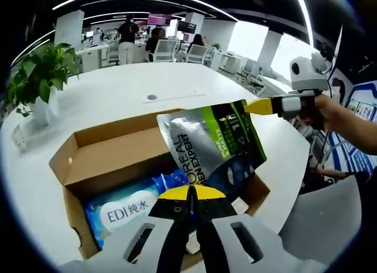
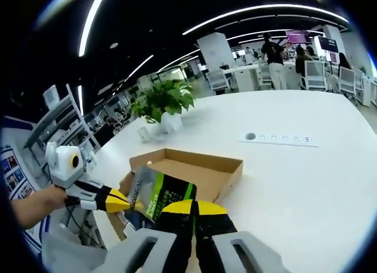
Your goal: Operate the shoe box by opening the lid, removing the specified soft item, and placing it in the target area until the item is outside and the box remains undamaged.
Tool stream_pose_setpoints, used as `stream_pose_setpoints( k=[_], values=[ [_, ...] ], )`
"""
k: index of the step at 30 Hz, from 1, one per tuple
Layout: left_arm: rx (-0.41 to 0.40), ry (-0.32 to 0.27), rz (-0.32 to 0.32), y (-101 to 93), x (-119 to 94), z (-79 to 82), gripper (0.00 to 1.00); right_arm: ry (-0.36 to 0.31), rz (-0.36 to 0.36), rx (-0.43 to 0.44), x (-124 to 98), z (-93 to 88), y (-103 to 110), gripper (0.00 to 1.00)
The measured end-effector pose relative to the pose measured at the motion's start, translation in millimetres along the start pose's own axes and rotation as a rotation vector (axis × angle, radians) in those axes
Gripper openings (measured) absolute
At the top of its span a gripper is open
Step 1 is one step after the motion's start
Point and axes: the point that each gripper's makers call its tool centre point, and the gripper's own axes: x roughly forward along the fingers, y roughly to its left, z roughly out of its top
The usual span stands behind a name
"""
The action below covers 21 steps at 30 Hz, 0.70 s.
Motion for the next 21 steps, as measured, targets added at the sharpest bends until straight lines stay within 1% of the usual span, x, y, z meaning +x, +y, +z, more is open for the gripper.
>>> stream_pose_setpoints(
  k=[7, 21],
  values=[
    [0.017, 0.004, -0.038, -21.4, 15.9, 8.6, 0.0, 0.003, -0.032, 0.011, -18.3, 1.1, -24.4, 0.0],
    [0.03, -0.007, -0.085, -53.1, 39.3, 25.6, 0.0, 0.009, -0.073, 0.023, -45.0, 1.4, -59.8, 0.0]
  ],
)
